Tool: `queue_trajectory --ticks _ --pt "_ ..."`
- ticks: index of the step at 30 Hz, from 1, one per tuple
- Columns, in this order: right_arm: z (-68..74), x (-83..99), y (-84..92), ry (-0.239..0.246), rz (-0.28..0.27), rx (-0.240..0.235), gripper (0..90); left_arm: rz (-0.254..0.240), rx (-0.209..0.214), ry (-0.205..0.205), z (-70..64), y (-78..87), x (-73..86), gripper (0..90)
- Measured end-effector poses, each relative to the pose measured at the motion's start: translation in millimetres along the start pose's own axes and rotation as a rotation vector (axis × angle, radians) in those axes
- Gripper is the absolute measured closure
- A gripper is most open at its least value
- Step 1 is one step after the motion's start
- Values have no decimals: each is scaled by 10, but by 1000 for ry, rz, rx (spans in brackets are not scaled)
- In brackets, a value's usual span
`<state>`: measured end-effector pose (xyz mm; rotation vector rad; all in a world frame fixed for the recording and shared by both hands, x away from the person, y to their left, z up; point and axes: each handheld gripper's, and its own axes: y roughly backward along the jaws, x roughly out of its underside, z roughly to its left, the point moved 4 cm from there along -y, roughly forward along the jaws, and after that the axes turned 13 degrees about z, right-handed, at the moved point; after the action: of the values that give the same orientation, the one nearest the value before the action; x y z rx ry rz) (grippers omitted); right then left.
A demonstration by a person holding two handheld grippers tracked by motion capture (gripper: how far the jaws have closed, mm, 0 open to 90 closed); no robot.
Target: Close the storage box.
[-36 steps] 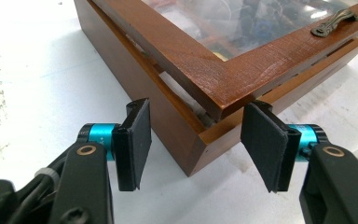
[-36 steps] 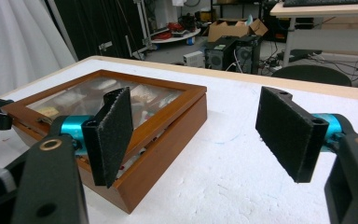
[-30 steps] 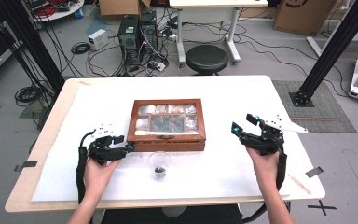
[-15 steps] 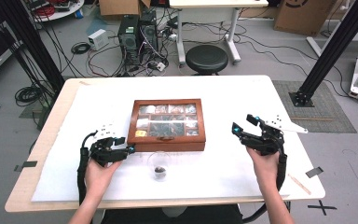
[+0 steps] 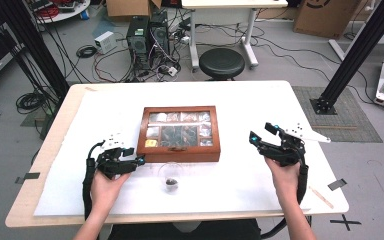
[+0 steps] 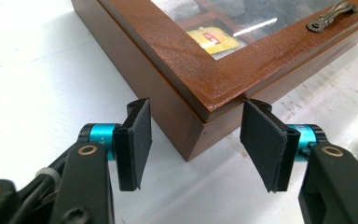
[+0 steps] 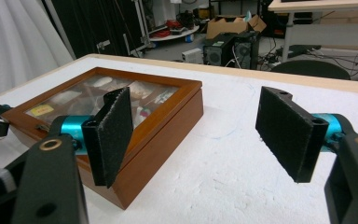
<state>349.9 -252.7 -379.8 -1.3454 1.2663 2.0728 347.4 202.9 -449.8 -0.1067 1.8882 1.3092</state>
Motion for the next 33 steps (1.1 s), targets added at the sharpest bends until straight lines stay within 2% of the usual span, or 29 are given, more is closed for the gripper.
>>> queue_trajectory --ticks 9,13,17,21,26,33 --pt "9 10 -6 2 8 0 280 -9 5 -5 18 64 15 421" --pt "-8 38 39 8 19 18 275 -26 0 -15 38 121 19 404" --pt "-57 72 90 10 36 60 262 -74 -4 -26 78 232 -17 382" --pt "-128 112 134 1 55 103 258 -151 -23 -30 150 407 -71 357" --pt "-183 142 154 3 69 132 256 -236 -49 -21 262 605 -85 331" --pt "-223 158 159 13 83 156 250 -291 -68 -16 373 739 -61 318"
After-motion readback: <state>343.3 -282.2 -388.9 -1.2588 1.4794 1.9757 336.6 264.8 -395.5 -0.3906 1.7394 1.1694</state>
